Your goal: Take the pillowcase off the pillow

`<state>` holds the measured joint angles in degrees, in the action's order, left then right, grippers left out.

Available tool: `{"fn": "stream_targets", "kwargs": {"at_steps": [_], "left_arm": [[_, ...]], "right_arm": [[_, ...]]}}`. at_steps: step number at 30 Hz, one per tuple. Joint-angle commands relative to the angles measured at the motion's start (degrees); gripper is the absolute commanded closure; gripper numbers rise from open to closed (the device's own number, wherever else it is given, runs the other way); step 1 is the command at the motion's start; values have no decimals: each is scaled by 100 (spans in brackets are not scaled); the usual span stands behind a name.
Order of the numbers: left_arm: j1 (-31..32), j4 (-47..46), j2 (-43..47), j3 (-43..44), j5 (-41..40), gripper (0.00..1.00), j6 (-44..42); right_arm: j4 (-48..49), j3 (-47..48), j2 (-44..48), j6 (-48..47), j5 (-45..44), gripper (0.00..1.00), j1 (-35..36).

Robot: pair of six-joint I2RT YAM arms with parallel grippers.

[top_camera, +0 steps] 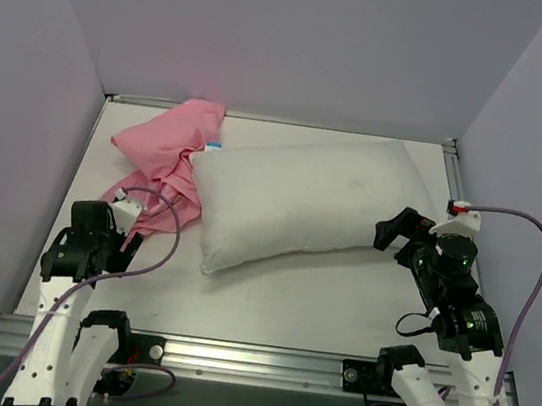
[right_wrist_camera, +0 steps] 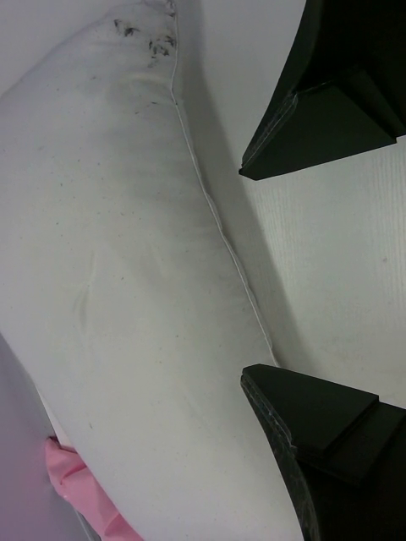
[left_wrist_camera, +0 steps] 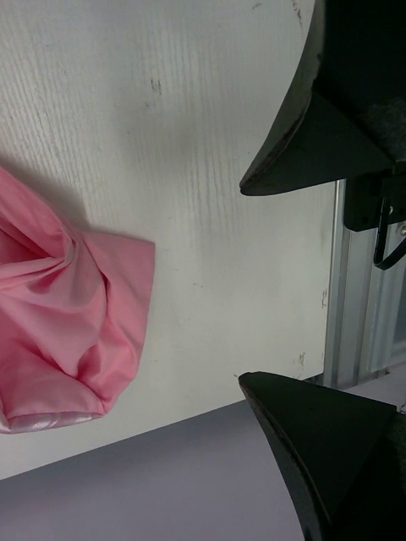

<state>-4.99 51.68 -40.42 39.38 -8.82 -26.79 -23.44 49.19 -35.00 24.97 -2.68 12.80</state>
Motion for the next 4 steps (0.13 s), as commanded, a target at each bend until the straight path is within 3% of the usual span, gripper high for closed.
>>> {"fn": "stream_targets", "kwargs": {"at_steps": [1,4], "left_arm": [[-63,-369,87,44,-243,6,68],[-133,-457,105,-35,-383,6,130]], "right_arm": [[156,-23,-77,-141,161,0,21],[208,-50,-77,-159,206,0,21]]}}
